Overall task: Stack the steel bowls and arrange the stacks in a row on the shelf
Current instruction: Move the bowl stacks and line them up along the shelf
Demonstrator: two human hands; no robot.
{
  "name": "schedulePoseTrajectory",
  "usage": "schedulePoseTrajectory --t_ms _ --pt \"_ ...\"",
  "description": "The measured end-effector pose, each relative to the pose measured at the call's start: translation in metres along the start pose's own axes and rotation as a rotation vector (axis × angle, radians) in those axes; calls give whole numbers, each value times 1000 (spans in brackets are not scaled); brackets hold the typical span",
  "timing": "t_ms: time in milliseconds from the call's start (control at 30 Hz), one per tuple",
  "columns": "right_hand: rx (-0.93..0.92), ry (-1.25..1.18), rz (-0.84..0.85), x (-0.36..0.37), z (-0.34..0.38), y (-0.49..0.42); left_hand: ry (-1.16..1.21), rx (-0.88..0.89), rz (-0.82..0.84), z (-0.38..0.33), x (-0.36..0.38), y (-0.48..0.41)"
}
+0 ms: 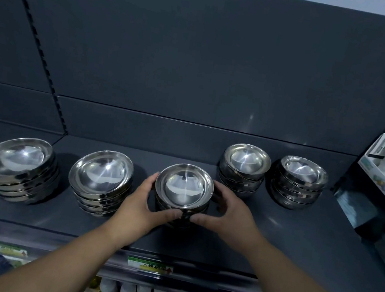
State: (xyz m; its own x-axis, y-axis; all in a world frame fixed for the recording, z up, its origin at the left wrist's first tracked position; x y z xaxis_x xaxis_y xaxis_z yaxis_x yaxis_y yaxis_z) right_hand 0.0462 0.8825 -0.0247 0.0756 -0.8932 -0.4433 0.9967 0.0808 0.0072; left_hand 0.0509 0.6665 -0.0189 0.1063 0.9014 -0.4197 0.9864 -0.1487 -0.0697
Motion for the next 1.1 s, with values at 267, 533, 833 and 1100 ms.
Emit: schedulePoseTrajectory --t_ms 267,533,833,1100 --pt "21 -25 -10 -1 -3 -1 63 18 28 0 -1 -3" --pt "215 -283 16 11 -7 7 318 -76 25 0 10 14" --pt "253 -282 -49 18 -11 18 333 -84 -10 12 19 19" --pt "251 -302 -48 24 -9 26 241 -35 -26 10 15 20"
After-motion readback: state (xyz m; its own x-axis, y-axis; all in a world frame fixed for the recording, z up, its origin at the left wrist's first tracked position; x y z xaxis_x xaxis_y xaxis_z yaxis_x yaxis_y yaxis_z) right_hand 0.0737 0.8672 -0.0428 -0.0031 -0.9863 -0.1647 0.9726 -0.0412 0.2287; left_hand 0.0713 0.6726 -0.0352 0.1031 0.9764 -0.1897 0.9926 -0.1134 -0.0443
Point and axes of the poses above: each hand's wrist, its own y-axis away from the middle knuckle, its own x-axis out of the palm, z = x × y, the point moved 4 cm from there along -y, towards the middle knuckle, and after that the axes turned 3 degrees about x, right-handed, at the moved point
